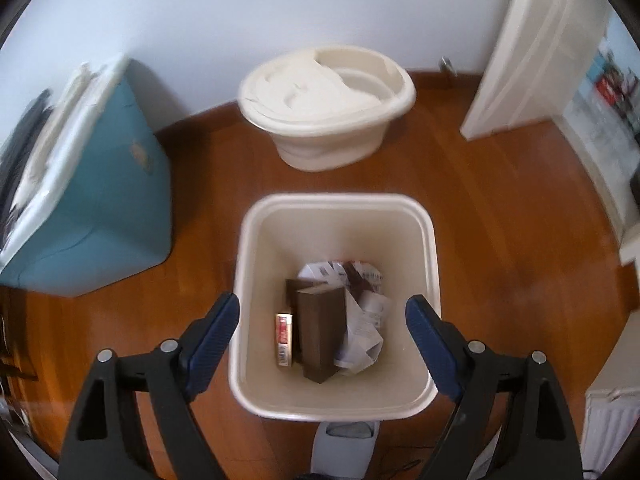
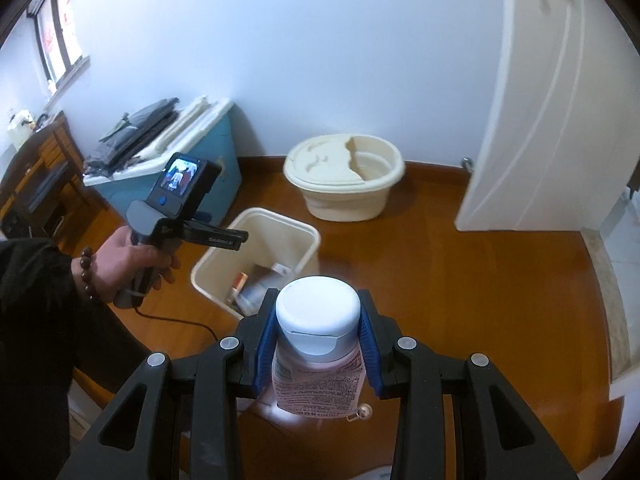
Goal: Collect trash
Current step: 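Carry both items over the wastebasket and open both tools to drop them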
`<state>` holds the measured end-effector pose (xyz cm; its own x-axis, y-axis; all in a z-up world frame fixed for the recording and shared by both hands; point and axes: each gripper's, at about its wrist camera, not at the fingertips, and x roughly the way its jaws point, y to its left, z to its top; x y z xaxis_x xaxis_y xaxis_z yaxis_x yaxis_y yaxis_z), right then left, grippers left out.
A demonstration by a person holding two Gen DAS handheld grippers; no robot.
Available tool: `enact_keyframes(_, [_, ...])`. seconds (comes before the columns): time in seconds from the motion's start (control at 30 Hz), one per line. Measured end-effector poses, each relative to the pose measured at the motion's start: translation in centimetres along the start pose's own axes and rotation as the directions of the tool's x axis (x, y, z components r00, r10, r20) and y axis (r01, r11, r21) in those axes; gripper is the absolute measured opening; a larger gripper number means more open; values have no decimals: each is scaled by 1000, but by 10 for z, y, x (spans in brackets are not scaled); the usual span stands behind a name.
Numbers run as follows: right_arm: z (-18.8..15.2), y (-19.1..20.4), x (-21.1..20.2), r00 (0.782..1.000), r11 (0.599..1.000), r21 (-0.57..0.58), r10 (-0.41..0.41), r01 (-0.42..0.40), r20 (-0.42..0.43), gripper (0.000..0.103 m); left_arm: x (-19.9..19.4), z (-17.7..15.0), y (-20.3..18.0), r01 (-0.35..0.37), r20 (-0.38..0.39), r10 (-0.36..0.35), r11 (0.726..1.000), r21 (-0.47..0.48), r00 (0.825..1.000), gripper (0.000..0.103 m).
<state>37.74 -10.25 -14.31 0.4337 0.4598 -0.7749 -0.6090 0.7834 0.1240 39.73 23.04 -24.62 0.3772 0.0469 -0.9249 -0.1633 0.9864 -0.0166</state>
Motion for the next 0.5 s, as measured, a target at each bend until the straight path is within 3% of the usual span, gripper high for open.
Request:
enact_keyframes(0.13, [31, 23, 26, 998, 999, -4, 52, -52, 26, 39, -66, 1, 33, 64, 101, -56, 995, -79, 993, 85])
enact_keyframes(0.27, [63, 39, 80, 993, 993, 21, 111, -112, 29, 39, -132, -18, 53, 98, 222, -76, 991, -93, 972, 85])
enact_keyframes(0.4, [82, 60, 176, 987, 988, 44, 153, -151, -41, 39, -170, -38, 72, 112, 280, -78, 988, -107, 957, 85])
enact_keyframes(0.5, [80, 70, 240, 984, 989, 83, 129, -120, -120, 40, -186, -50, 84, 109, 314, -64, 986, -126, 947, 85])
